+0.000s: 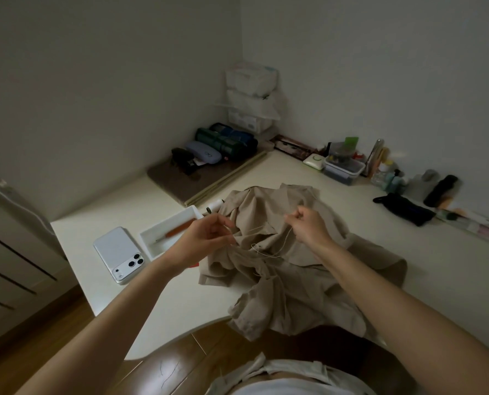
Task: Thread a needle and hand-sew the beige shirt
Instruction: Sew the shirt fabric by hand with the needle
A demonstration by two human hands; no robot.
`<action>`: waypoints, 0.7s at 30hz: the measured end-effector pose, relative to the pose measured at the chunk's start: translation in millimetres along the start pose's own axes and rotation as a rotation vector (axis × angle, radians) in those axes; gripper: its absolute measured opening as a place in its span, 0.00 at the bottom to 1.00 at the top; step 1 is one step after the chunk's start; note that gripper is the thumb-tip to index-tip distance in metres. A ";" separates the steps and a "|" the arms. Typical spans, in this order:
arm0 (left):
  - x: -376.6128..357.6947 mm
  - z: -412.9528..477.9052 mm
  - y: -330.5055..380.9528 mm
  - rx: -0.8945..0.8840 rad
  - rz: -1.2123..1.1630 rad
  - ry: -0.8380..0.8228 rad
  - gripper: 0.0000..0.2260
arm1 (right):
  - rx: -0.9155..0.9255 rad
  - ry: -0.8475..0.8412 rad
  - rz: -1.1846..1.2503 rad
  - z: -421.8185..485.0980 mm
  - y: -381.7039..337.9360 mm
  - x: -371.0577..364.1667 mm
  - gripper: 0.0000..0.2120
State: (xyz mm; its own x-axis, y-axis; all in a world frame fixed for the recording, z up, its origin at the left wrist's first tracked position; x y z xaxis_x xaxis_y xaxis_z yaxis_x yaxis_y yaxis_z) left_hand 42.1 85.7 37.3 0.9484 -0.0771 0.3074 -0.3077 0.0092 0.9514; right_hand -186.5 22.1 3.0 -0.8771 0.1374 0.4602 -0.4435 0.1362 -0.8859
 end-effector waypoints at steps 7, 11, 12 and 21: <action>-4.1 2.0 0.0 -0.012 0.085 0.049 0.08 | -0.079 -0.126 -0.137 -4.4 14.7 -2.0 0.10; -6.2 4.4 2.8 -0.005 0.113 0.071 0.09 | 0.069 -0.245 -0.026 -21.6 -1.8 -3.4 0.15; -6.7 4.5 2.3 0.000 0.103 0.069 0.09 | 0.111 -0.291 0.012 -27.2 -10.1 -4.3 0.17; -7.2 6.2 2.0 -0.017 0.049 0.019 0.11 | 0.283 -0.410 -0.076 -47.1 -35.2 -25.1 0.04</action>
State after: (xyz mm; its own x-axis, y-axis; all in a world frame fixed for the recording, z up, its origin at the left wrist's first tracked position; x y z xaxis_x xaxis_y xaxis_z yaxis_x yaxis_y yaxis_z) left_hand 34.2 80.1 36.8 0.9335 -0.0568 0.3540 -0.3529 0.0292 0.9352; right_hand -140.2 60.1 25.3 -0.8153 -0.2674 0.5136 -0.4918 -0.1485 -0.8580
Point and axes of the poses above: each hand's wrist, its own z-axis towards the middle knuckle, its own x-axis out of the back of the hand, y = z × x, the point moved 1 cm from there along z, towards the middle knuckle, and after that the axes turned 10 degrees about y, right-handed, at the moved point
